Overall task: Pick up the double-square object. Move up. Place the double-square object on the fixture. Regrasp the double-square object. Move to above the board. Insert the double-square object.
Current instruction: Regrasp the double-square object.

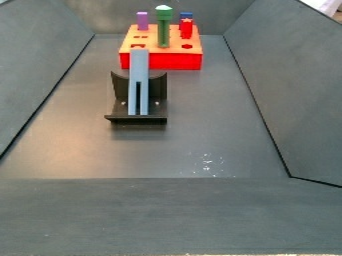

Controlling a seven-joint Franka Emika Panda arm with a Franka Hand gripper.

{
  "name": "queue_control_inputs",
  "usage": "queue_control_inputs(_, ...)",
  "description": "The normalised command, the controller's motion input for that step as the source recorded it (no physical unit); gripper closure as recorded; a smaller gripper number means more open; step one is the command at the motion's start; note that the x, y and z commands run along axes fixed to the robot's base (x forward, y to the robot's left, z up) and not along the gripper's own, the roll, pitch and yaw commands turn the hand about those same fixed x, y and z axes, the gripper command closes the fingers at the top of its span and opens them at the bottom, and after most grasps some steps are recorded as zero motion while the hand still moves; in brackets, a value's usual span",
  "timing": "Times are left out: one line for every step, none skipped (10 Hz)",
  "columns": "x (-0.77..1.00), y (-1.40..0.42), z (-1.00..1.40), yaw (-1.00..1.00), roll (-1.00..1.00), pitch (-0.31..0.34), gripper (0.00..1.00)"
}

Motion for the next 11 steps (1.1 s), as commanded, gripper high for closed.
queue_control_inputs(0.01, -0.02, 0.01, 0.02, 1.00, 0.029, 0.00)
queue_control_inputs(0.02, -0.02, 0.00, 0.03, 1.00, 0.036, 0.00)
queue_control_inputs(0.03, -0.02, 0.00, 0.03, 1.00, 0.042, 0.00)
queue_control_inputs(0.05, -0.03, 0.00, 0.03, 1.00, 0.058, 0.00)
queue_control_inputs(0.06, -0.03, 0.00, 0.04, 1.00, 0.078, 0.00)
queue_control_inputs(0.08, -0.04, 0.00, 0.05, 1.00, 0.098, 0.00)
queue_control_inputs(0.09, -0.04, 0.00, 0.06, 1.00, 0.118, 0.00)
queue_control_inputs(0.09, -0.04, 0.00, 0.08, 1.00, 0.140, 0.00)
queue_control_inputs(0.10, -0.04, -0.01, 0.11, 1.00, 0.176, 0.00)
queue_control_inputs(0.10, -0.05, 0.00, 0.15, 1.00, 0.209, 0.00)
queue_control_inputs(0.10, -0.05, -0.01, 0.18, 0.76, 0.194, 0.00)
